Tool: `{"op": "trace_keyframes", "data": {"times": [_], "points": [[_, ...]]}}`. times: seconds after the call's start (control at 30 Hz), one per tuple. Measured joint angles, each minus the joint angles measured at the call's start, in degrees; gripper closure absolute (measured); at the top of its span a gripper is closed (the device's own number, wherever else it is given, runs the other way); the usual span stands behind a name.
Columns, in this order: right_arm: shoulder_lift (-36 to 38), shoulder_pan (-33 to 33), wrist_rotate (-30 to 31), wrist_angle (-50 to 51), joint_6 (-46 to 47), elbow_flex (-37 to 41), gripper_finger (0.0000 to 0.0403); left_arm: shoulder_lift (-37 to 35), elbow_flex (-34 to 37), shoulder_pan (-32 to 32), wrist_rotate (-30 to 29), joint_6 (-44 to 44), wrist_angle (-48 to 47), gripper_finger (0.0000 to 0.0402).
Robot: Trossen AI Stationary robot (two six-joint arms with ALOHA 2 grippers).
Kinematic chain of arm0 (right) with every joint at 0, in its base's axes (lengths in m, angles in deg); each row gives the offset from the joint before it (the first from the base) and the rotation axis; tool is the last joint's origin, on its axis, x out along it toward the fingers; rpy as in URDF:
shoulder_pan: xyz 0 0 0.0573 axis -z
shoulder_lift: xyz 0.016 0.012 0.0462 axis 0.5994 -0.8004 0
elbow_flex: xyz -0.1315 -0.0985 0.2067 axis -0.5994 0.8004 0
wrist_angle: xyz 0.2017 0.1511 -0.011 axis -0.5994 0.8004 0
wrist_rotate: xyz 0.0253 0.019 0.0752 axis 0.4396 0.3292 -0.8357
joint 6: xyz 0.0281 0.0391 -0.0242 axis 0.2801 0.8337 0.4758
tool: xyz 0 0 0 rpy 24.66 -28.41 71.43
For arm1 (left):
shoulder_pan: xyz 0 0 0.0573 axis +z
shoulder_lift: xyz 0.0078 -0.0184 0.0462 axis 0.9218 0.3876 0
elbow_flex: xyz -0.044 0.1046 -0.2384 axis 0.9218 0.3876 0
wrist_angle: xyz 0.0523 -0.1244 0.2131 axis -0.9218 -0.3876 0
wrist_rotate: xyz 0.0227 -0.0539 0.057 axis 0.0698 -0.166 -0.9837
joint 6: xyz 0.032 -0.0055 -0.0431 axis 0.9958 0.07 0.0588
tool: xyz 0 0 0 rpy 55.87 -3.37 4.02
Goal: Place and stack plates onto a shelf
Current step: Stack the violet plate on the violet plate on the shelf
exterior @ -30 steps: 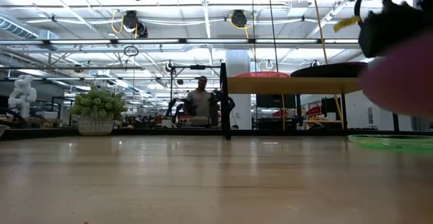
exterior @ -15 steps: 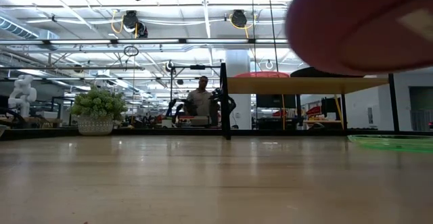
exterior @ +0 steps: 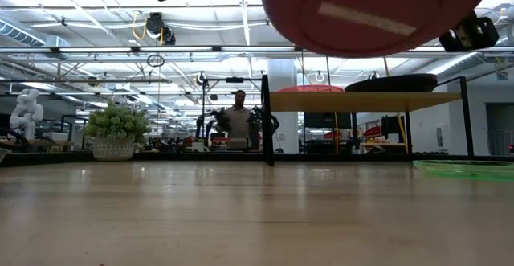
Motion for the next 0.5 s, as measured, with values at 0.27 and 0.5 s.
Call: {"op": "trace_keyframes", "data": {"times": [0.27, 0.5], "points": [[2.2, 6.9, 2.9, 12.7, 1.7, -5.2, 0.0403, 0.0, 0.0, 0.0, 0.0, -2.4, 0.6, 0.0327], [7.6, 14.3, 3.0, 13.3, -0.7, -6.3, 0.0403, 0.0, 0.0, 0.6, 0.0, -2.5, 0.6, 0.0327]]}}
